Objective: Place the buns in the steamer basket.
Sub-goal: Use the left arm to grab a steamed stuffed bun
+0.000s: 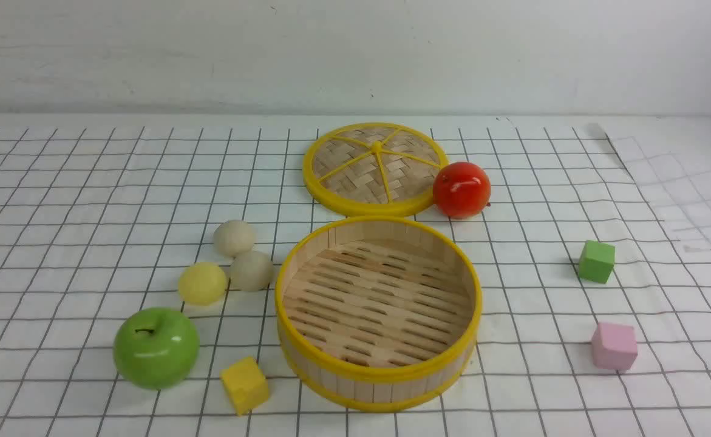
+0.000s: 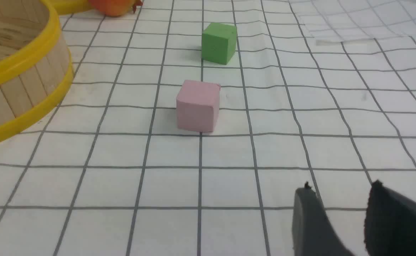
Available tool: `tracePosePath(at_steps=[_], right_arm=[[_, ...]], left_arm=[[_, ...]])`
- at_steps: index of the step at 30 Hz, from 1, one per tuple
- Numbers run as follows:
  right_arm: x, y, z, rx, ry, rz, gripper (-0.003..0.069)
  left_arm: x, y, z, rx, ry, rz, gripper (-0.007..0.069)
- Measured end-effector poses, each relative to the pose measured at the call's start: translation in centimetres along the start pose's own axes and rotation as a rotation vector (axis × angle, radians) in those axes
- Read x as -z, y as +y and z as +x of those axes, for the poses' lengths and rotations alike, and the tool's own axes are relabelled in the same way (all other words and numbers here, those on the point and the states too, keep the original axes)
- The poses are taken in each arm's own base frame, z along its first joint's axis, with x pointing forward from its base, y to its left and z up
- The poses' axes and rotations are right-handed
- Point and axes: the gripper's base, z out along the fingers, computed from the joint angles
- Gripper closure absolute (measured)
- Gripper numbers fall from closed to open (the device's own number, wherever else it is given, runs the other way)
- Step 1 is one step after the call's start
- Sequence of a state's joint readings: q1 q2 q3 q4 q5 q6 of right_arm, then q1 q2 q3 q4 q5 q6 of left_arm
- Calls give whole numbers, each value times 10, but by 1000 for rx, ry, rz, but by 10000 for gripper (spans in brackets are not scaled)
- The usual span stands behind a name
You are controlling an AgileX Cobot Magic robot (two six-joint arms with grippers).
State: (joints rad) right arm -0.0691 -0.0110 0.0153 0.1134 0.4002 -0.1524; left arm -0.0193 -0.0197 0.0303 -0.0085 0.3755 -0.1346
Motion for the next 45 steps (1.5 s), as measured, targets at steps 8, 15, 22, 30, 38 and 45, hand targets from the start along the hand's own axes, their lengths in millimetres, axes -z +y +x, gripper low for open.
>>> tracePosePath(at_steps=[8,15,22,30,38,45], right_arm=[[0,0,0,0,0,0,419],[0,0,0,0,0,0,419],[0,0,0,0,0,0,419],[0,0,0,0,0,0,419],[0,0,0,0,0,0,419],[0,0,0,0,1,0,419]], left_arm=[[0,0,0,0,0,0,612],[0,0,0,-3,0,-1,605],[0,2,-2,-61,-23,-18,603],[0,0,-7,-53,-73,-7,601],[2,-4,-18,83,-202,48,592],[12,-3,-46,353,-518,125,586]])
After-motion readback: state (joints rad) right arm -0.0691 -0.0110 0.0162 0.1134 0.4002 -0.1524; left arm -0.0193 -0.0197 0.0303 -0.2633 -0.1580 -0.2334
